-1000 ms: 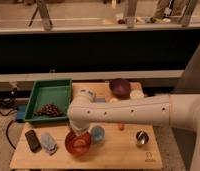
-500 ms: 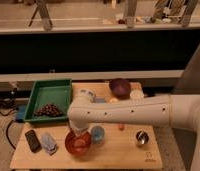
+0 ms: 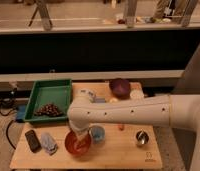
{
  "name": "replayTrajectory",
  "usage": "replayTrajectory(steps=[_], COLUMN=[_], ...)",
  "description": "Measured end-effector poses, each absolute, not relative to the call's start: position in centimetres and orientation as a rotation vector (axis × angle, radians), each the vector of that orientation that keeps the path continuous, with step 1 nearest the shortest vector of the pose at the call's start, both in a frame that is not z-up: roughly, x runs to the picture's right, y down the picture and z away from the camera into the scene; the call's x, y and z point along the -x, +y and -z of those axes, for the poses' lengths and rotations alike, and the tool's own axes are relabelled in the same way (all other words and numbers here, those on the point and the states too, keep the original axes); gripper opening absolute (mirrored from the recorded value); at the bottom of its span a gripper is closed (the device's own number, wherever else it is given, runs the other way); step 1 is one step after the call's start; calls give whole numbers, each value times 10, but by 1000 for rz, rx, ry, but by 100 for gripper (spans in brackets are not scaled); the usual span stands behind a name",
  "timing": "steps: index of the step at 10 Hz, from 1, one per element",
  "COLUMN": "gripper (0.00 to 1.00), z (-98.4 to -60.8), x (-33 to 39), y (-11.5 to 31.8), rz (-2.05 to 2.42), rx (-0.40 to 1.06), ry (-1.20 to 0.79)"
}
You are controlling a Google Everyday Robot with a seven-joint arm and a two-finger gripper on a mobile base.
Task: Place fork in red bowl
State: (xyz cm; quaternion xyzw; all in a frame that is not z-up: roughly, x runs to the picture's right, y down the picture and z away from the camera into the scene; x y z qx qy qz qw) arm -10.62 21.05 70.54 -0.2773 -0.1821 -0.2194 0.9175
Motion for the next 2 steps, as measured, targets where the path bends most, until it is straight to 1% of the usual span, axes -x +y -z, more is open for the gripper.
replayTrajectory(steps=[2], gripper=[63], z=[-706], x=[107], y=[210], rz=[454], rx=[569], ry=[-378])
